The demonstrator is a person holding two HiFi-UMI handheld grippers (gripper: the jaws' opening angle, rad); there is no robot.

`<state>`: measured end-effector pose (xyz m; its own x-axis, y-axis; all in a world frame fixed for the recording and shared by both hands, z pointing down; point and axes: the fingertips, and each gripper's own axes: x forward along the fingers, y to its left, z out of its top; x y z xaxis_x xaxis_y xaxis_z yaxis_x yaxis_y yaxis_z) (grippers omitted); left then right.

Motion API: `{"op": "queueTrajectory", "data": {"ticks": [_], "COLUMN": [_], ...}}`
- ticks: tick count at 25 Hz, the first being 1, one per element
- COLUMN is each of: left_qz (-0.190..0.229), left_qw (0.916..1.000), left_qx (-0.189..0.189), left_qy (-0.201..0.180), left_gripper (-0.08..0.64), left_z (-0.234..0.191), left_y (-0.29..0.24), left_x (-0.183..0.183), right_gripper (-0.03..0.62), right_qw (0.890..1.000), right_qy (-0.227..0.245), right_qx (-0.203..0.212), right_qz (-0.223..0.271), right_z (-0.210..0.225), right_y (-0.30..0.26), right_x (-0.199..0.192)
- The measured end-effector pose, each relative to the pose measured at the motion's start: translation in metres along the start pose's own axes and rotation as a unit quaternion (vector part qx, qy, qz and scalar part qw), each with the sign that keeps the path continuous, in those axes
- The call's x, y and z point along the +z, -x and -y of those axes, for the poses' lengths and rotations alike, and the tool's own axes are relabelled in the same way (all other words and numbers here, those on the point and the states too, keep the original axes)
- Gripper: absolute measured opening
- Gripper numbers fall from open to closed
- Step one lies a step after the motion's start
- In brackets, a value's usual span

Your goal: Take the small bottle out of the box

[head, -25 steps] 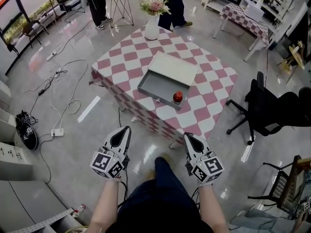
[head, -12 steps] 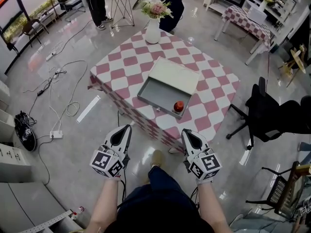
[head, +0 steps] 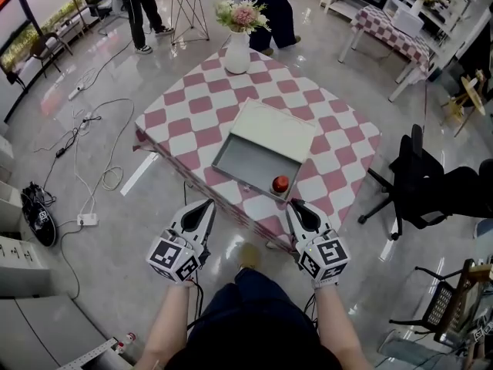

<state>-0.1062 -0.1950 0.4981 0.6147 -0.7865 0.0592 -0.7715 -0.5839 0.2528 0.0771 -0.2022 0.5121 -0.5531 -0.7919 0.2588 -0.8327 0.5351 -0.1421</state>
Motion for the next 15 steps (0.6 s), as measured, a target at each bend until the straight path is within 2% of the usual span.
{"op": "queueTrajectory", "data": {"ticks": [3,7,9,15], "left_qz": [-0.006,-0.014,-0.017,-0.024], "left_qw": [0.9999,0.9998,0.9997,0.9995], "left_qx": [-0.011,-0.013,-0.016,-0.019], "left_qy": [-0.004,0.0,0.003,0.009], "left_gripper": [0.003,0.003,0.003,0.003], "left_z": [0.001,-0.004,-0.006,-0.014], "left_y": [-0.013,-0.03,-0.038,-0.06], "left_x": [-0.001,-0.006,-0.008,-0.015], "right_gripper": [0.086,0.088,0.127,0.142], "right_qw": [1.0,1.0,1.0,0.999], "right_qy": [0.001,0.007,0.012,0.034], "right_qx": [0.003,0.002,0.001,0.009], "right_qz": [-0.005,-0.012,-0.018,-0.037], "right_z": [0.007,0.016,0.021,0.028], "right_y": [-0.011,-0.024,-0.031,-0.05], "right_x": [0.001,0.0,-0.001,-0.006]}}
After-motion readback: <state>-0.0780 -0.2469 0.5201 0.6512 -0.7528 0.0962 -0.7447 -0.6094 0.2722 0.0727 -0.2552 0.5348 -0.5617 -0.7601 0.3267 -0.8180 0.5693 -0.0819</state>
